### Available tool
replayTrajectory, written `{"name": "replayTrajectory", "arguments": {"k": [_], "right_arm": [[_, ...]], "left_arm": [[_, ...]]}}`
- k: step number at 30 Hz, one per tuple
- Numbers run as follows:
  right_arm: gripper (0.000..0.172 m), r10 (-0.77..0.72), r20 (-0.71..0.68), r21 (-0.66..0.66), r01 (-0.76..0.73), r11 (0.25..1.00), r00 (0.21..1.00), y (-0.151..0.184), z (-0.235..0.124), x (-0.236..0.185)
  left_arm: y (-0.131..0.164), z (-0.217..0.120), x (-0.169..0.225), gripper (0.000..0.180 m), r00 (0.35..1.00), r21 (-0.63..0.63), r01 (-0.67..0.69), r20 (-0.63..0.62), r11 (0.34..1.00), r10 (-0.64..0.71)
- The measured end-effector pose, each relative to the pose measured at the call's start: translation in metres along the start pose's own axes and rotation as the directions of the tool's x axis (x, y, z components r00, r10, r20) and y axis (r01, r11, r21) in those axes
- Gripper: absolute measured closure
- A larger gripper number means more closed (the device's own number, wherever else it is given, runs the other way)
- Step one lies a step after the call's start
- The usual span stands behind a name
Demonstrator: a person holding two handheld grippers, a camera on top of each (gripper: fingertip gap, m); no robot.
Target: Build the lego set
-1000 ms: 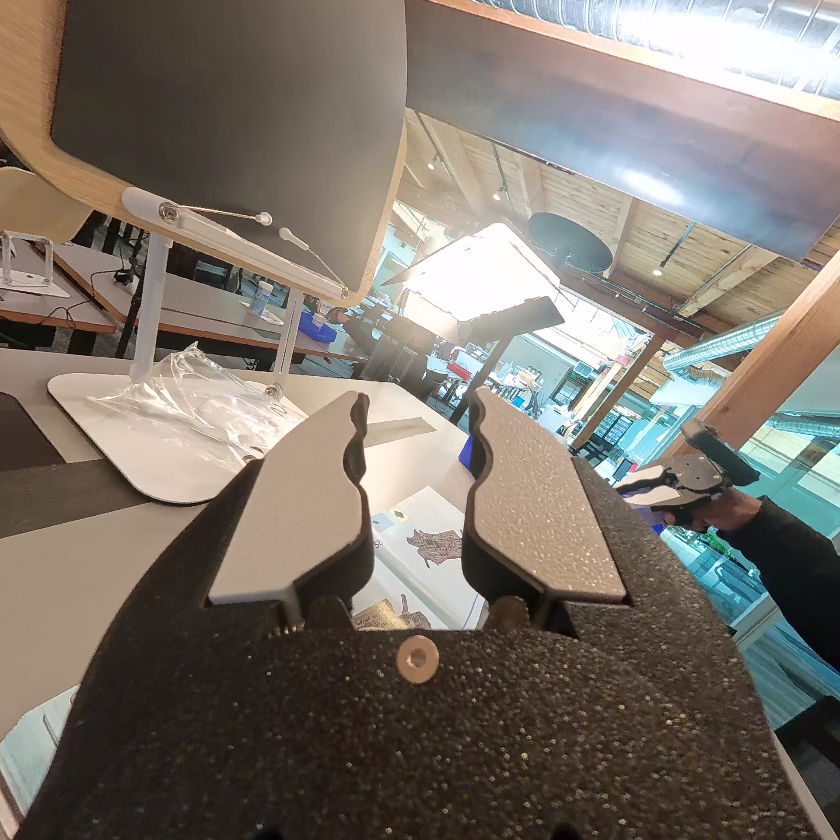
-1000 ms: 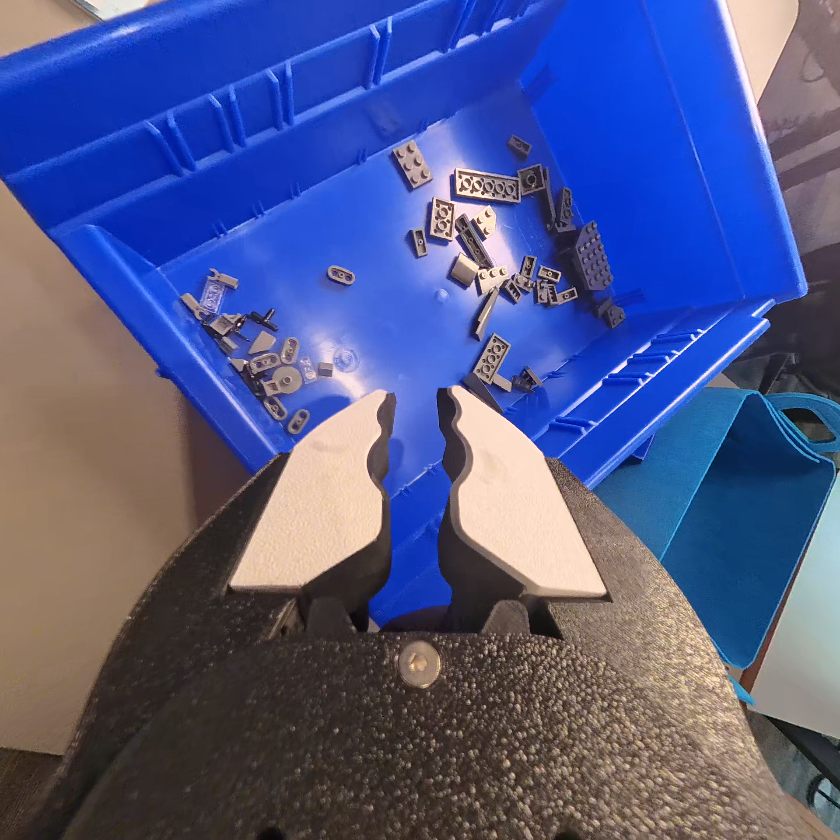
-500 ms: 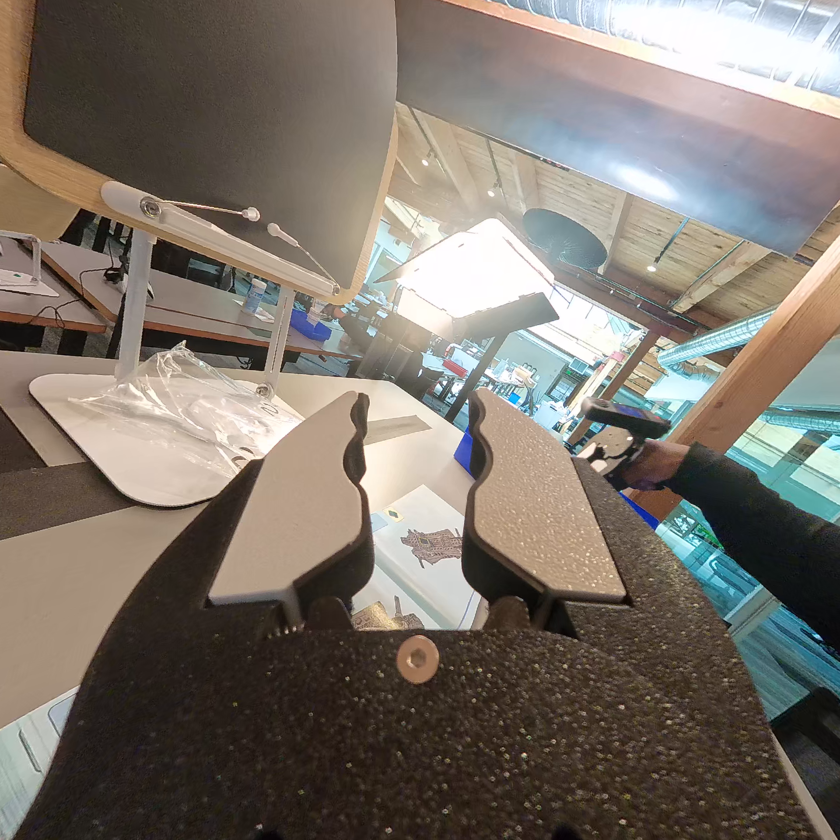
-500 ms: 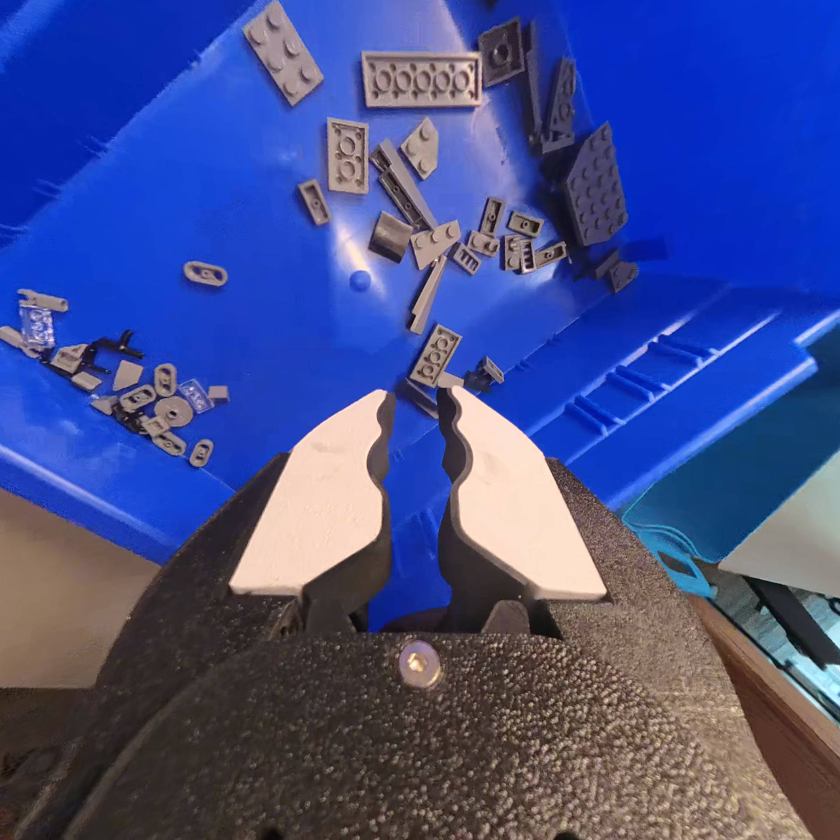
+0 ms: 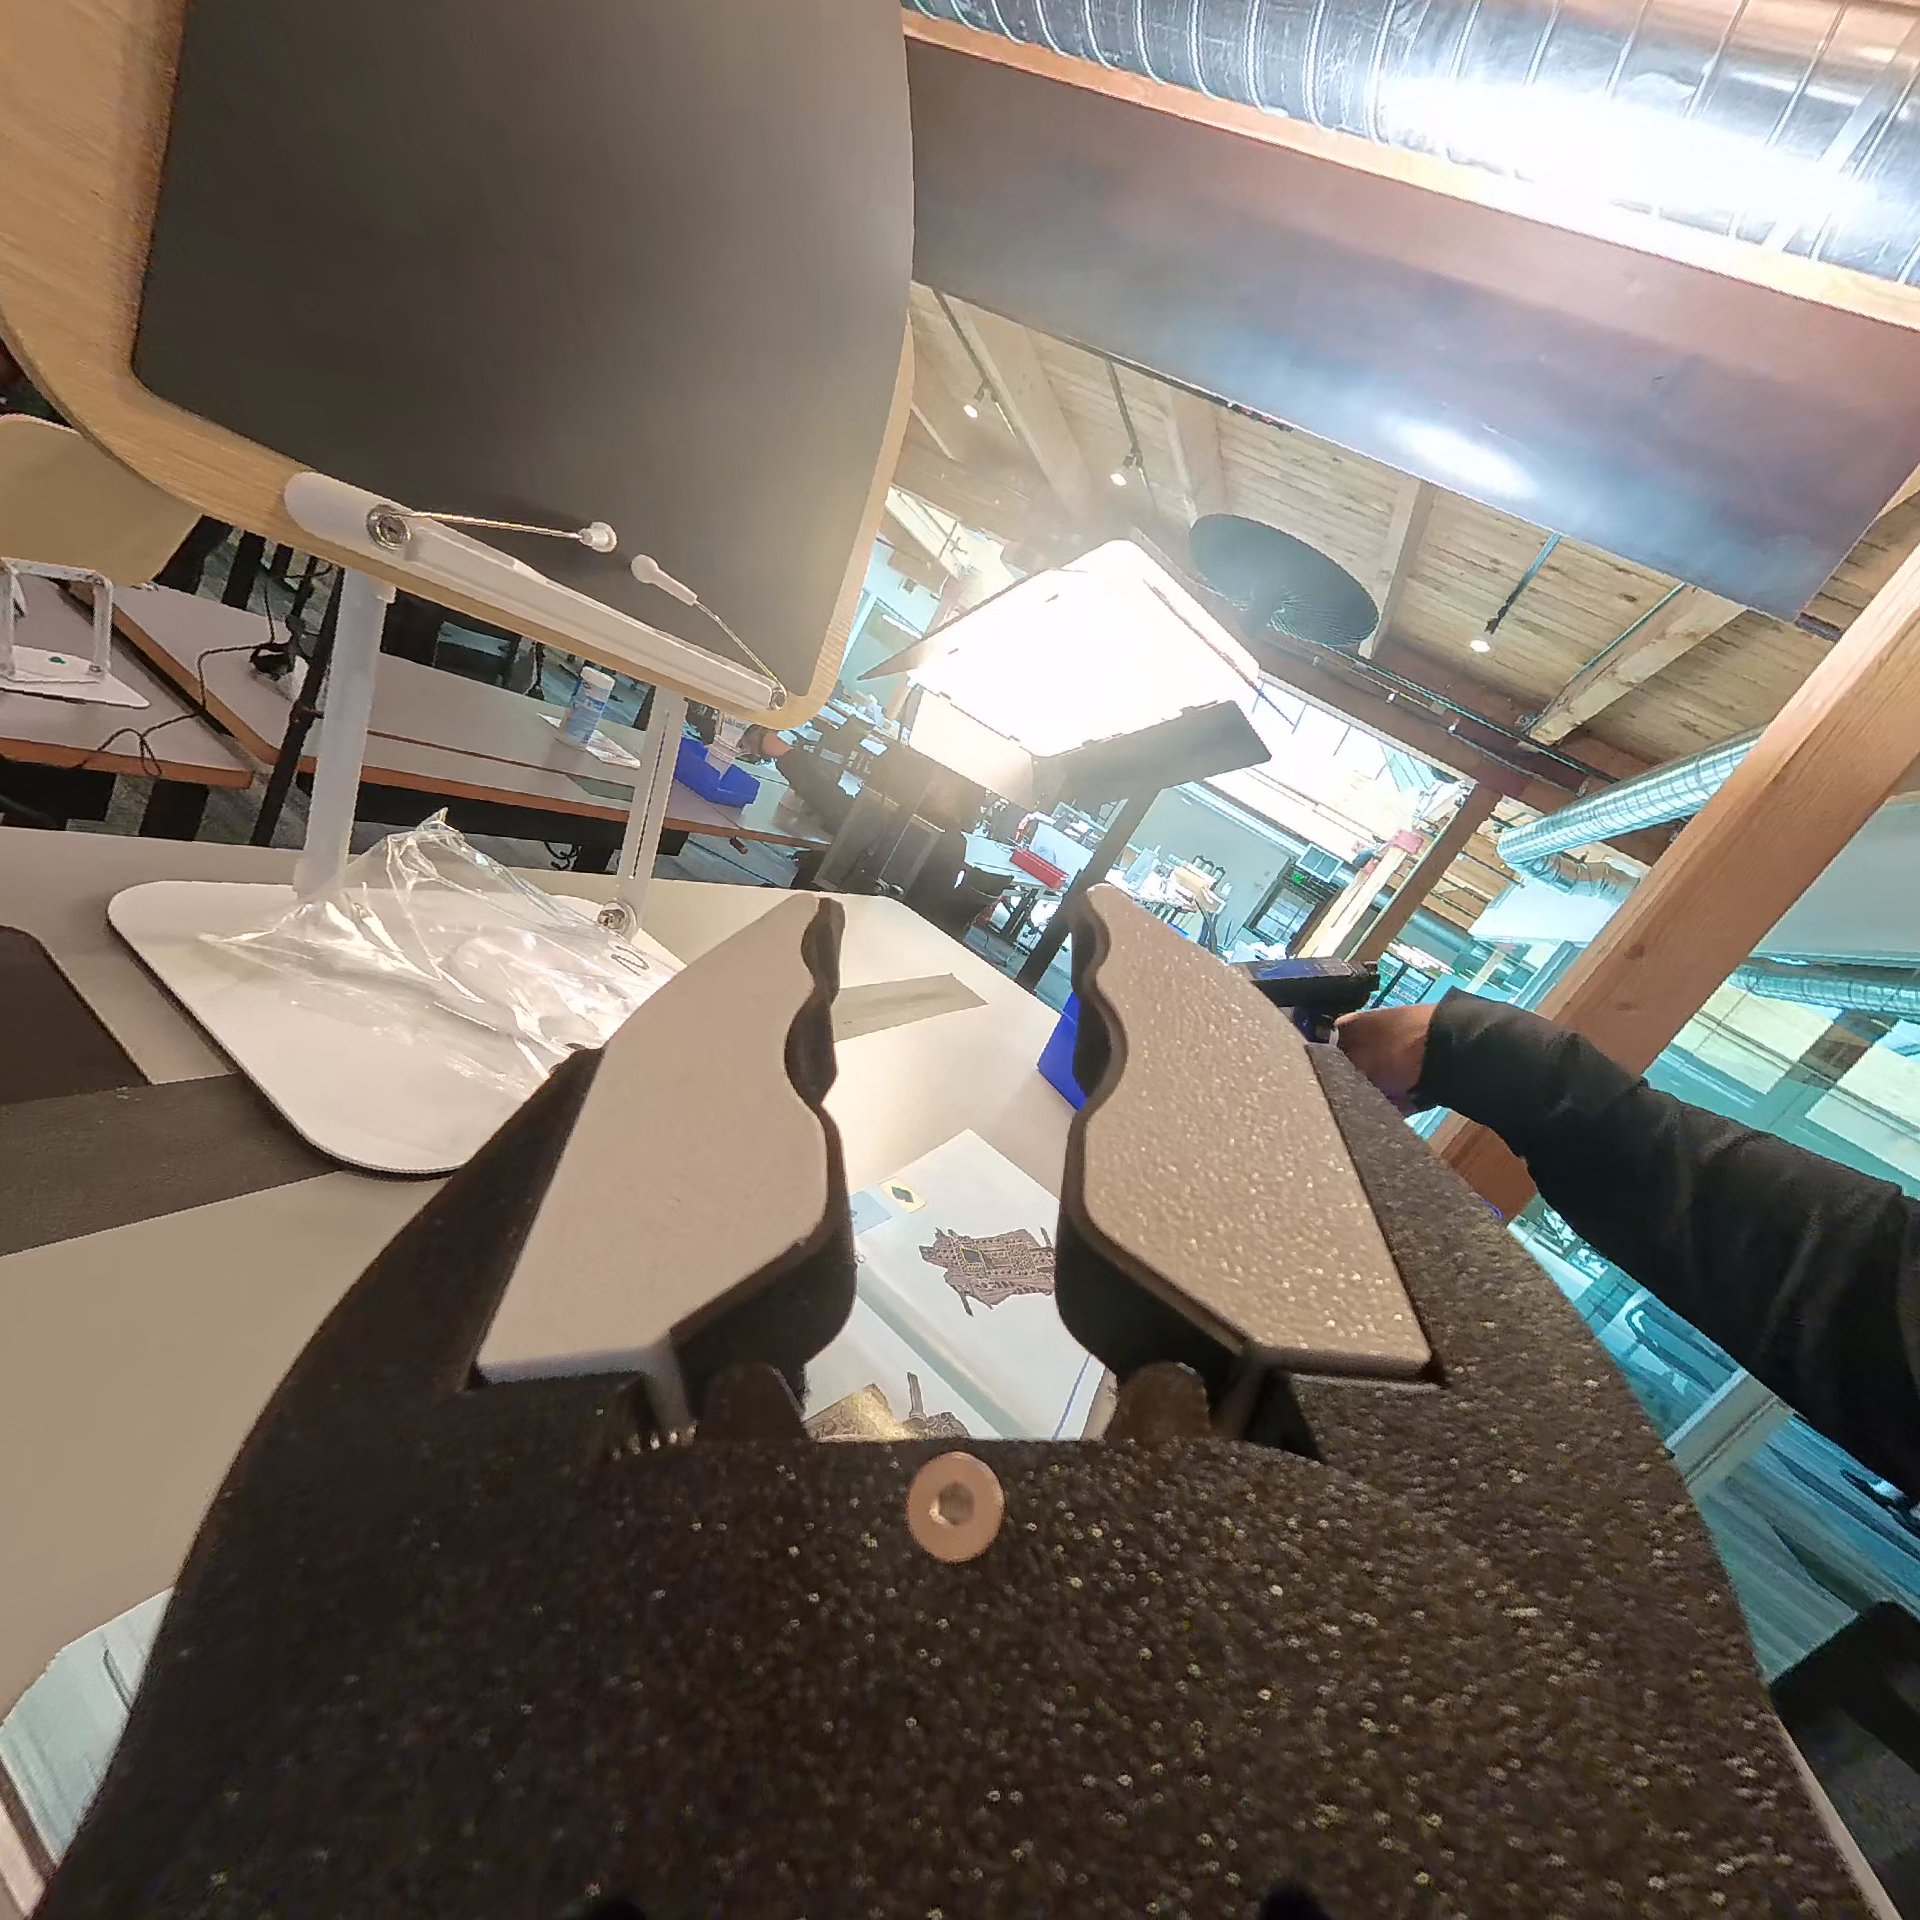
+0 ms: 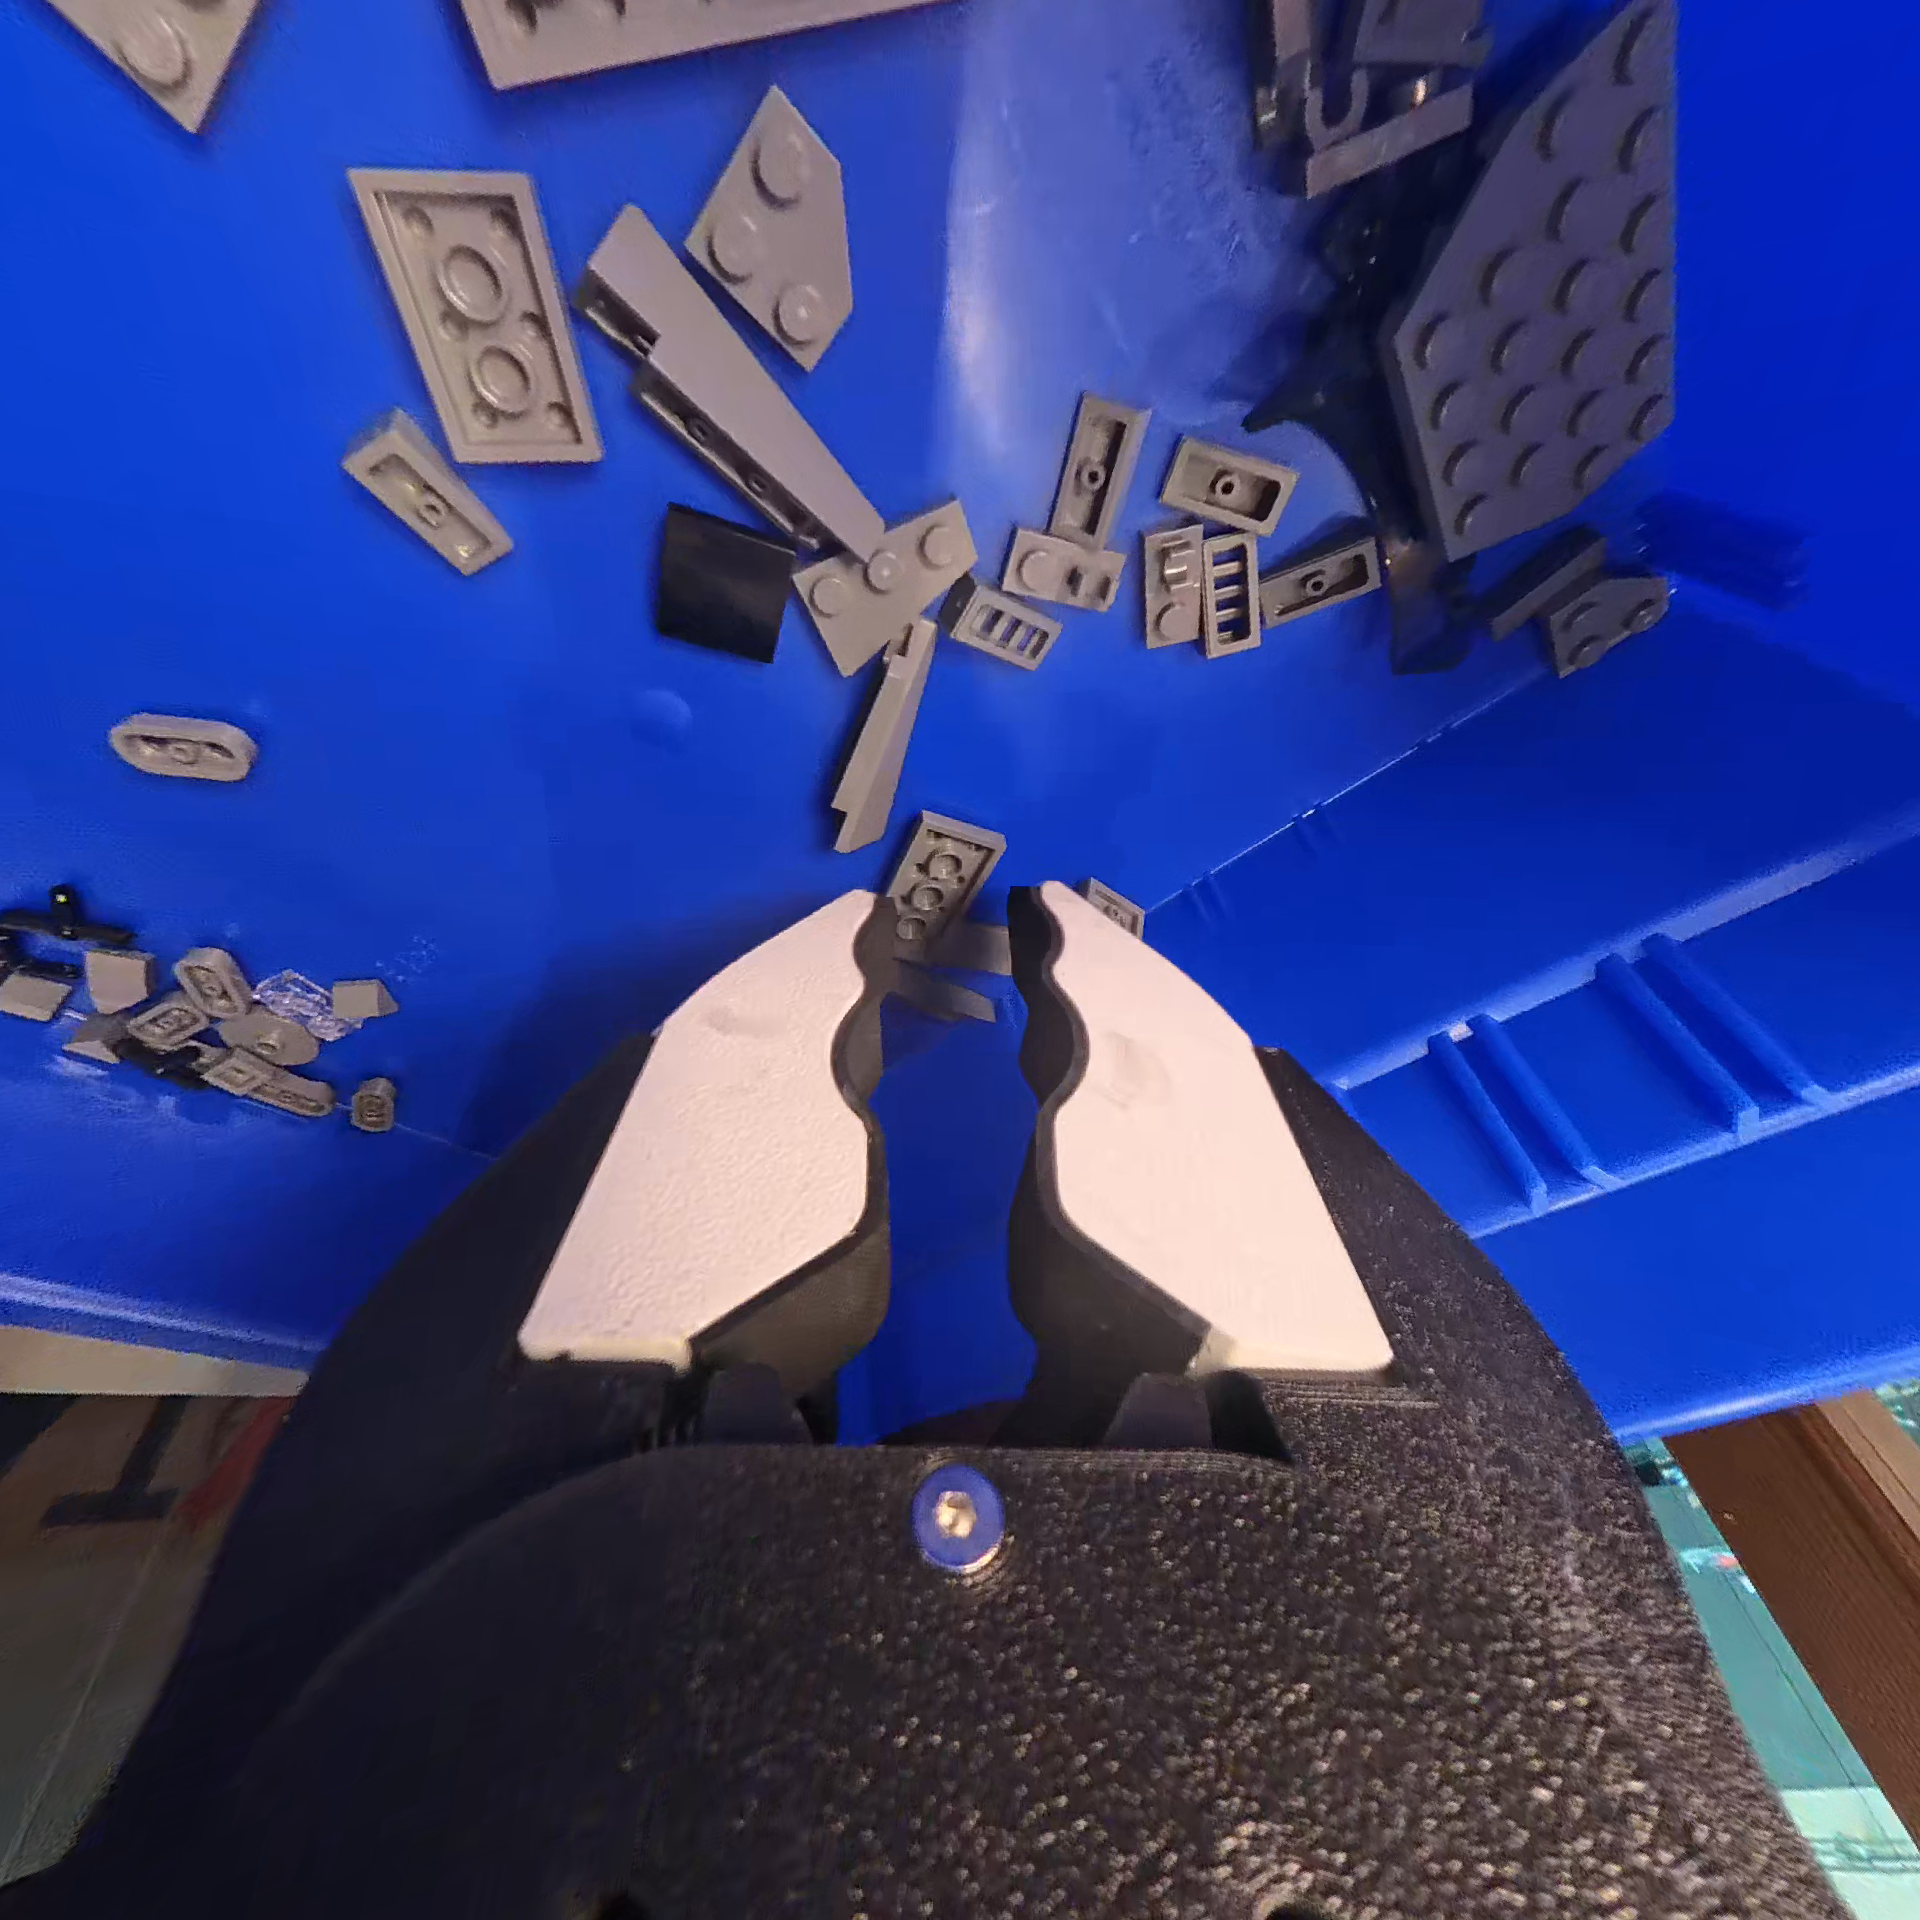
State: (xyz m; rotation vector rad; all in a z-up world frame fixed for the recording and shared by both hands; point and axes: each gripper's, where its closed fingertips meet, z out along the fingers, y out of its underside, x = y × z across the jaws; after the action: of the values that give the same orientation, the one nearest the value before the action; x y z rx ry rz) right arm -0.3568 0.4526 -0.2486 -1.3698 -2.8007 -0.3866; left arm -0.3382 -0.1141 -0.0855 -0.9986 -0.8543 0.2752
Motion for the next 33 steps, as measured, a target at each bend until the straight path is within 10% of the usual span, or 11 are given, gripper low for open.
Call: {"name": "replayTrajectory", "arguments": {"k": [20, 26, 33], "right_arm": [[0.155, 0.017, 0.040, 0.049, -0.019, 0.999, 0.999, -0.003, 0.001, -0.008], [0.155, 0.015, 0.085, 0.331, -0.043, 0.943, 0.996, -0.011, -0.043, -0.038], [0.155, -0.196, 0.053, 0.700, 0.104, 0.706, 0.979, -0.007, -0.125, -0.173]], "left_arm": [[0.004, 0.005, 0.002, 0.137, 1.000, -0.012, 0.007, -0.015, 1.000, -0.007], [0.003, 0.003, 0.000, 0.137, 1.000, -0.010, 0.004, -0.008, 1.000, -0.004], [0.004, 0.003, -0.002, 0.137, 1.000, -0.017, -0.003, 0.000, 1.000, 0.003]]}}
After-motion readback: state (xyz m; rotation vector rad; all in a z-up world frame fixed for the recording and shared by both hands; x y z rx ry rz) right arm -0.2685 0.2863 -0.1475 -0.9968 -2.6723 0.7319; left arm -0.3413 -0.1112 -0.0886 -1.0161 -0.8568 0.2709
